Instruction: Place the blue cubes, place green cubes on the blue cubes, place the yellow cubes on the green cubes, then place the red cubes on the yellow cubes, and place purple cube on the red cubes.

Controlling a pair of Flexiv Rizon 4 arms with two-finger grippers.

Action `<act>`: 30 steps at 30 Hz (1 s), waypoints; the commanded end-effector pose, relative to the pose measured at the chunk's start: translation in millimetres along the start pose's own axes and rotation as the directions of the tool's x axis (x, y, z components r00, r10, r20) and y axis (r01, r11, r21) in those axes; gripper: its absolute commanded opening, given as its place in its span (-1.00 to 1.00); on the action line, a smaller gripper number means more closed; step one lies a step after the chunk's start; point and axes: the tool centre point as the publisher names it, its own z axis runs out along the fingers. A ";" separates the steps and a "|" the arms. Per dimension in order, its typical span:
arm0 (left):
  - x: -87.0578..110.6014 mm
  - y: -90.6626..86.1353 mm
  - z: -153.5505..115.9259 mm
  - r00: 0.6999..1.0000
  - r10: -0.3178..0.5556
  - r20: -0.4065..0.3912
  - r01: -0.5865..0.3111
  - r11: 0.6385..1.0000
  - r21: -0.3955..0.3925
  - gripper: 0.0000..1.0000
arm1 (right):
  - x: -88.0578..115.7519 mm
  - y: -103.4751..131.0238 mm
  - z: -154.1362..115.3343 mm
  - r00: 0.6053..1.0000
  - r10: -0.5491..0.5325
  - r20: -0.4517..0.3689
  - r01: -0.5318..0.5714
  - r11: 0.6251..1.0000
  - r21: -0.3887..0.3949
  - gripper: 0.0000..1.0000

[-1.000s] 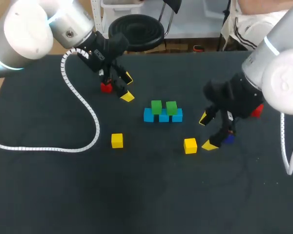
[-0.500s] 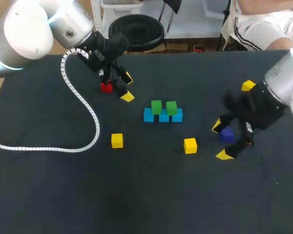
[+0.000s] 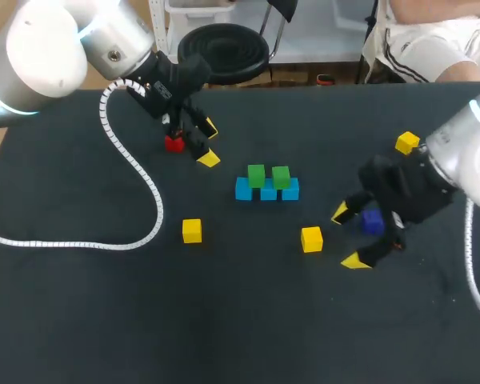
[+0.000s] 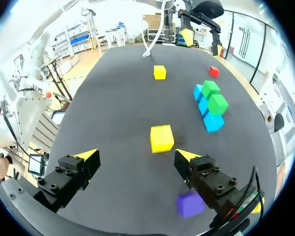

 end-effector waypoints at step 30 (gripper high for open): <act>0.6 0.2 -0.5 1.000 0.002 0.001 -0.002 1.000 0.000 1.00 | -2.6 -19.4 42.9 1.000 -0.017 -0.023 0.015 0.997 -0.080 0.23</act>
